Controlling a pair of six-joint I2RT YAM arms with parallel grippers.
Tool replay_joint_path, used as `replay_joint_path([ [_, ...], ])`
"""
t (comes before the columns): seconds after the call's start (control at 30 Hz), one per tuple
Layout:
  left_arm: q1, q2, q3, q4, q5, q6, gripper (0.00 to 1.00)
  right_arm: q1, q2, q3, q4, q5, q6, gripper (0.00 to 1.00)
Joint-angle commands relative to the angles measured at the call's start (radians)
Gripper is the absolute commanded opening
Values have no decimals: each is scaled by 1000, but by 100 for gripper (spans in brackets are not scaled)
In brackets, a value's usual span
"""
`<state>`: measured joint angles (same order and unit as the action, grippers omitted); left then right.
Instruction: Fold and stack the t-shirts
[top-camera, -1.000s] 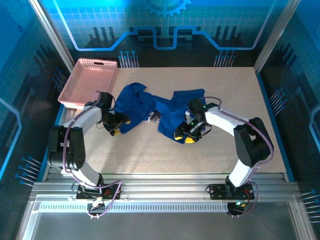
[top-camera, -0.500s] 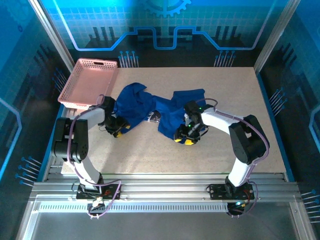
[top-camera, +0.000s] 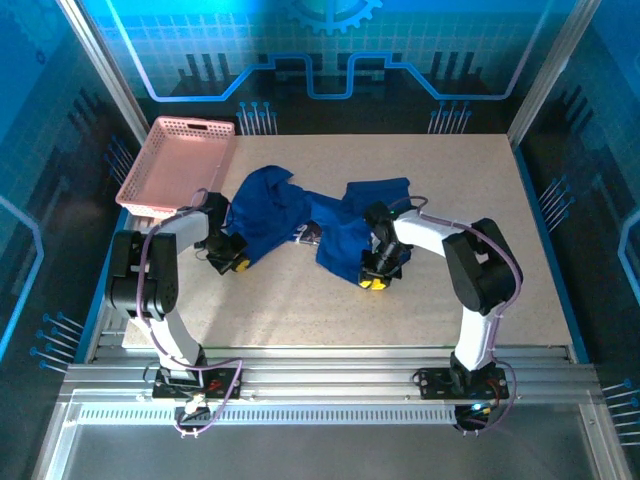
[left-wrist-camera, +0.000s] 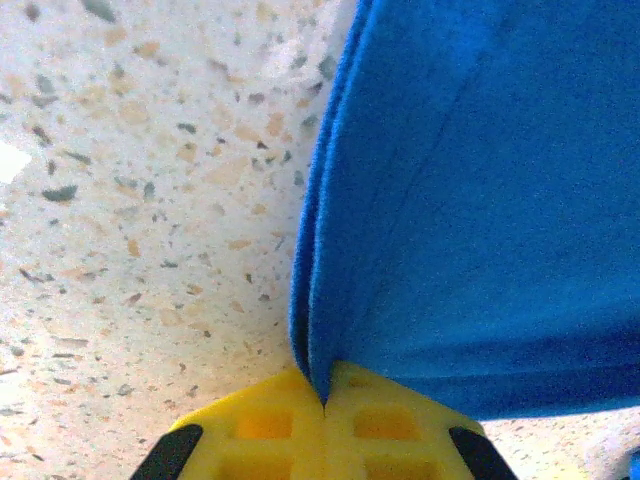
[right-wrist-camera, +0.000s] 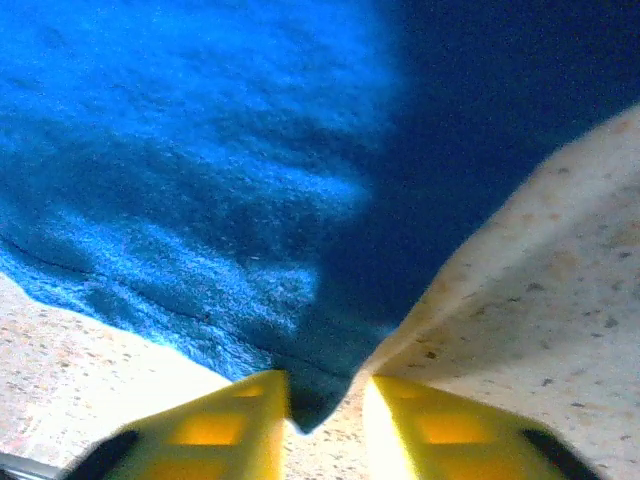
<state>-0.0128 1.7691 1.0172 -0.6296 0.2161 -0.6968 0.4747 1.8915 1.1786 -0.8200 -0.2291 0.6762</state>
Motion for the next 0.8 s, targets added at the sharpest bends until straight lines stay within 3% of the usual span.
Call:
replay_joint_path([
  [0.0,-15,23,5,173,-9,36,0,-13,36,17,113,60,3,10],
  [0.07,-13,-28,6,153,-6,48,0,-36,-16,9,111,82,3,0],
  [0.27,34,-220,28,62,21,74,0,-141,-292,-8,1,146,-23,0],
  [0.47,110,-403,83,-59,71,116,0,-321,-573,-1,-163,147,-84,0],
  [0.77,139,-651,90,-196,100,68,0,-487,-803,49,-352,91,-134,0],
])
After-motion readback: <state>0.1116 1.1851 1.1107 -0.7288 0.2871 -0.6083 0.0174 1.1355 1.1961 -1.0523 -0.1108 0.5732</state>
